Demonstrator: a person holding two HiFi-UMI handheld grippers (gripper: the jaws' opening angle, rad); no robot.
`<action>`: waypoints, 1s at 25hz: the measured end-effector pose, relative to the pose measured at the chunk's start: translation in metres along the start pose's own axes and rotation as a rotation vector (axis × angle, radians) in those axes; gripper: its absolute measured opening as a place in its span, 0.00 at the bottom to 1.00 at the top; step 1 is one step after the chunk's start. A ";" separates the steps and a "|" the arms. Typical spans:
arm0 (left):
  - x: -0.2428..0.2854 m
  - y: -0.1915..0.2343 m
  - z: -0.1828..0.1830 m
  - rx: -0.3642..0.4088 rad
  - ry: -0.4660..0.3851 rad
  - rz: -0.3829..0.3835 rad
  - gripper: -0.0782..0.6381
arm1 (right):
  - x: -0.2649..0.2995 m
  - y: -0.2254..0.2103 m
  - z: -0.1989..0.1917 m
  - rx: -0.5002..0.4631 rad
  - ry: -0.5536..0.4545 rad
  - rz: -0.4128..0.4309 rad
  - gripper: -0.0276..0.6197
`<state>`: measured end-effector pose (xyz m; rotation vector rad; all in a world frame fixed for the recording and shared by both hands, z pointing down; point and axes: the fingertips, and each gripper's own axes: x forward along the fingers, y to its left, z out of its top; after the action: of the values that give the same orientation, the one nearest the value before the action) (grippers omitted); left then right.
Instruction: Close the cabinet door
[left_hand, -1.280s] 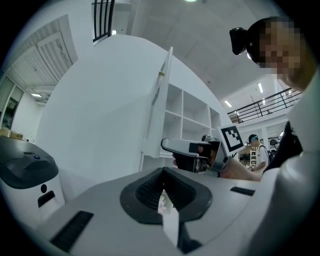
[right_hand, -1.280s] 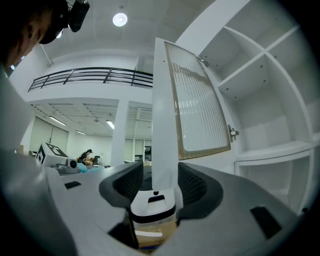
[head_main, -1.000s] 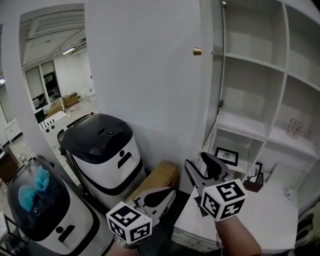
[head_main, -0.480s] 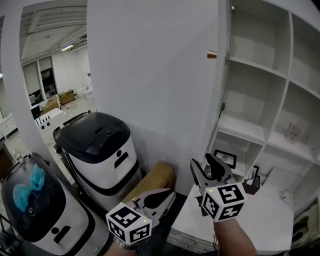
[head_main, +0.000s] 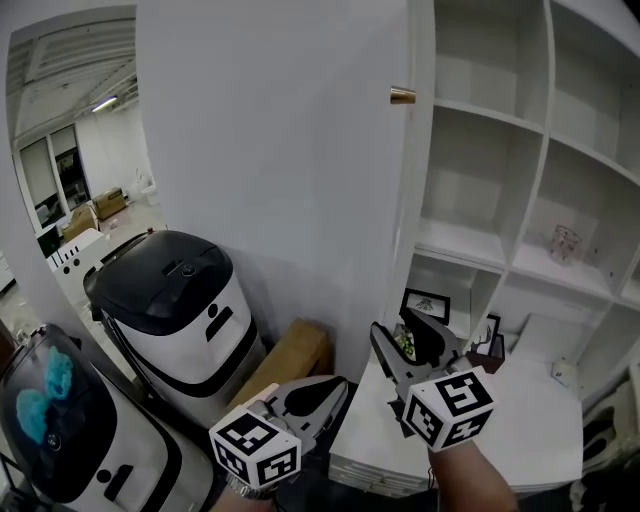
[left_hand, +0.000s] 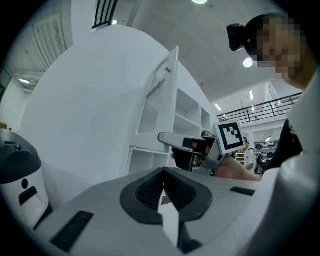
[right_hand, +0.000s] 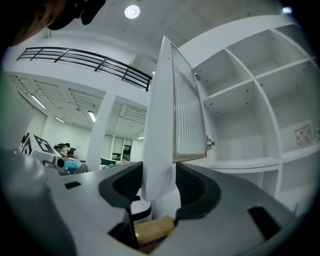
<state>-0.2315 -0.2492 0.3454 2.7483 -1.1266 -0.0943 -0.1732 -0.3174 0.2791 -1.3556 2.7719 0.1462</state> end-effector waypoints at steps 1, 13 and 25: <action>0.004 -0.003 -0.001 -0.001 0.004 -0.011 0.12 | -0.003 -0.003 0.000 0.013 0.002 0.003 0.35; 0.031 -0.031 -0.008 0.002 0.029 -0.114 0.12 | -0.052 -0.055 0.000 -0.005 -0.004 -0.155 0.23; 0.043 -0.047 -0.015 0.007 0.047 -0.185 0.12 | -0.080 -0.125 -0.007 0.040 -0.006 -0.354 0.15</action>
<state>-0.1669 -0.2444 0.3521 2.8395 -0.8602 -0.0481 -0.0258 -0.3316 0.2852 -1.7981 2.4632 0.0768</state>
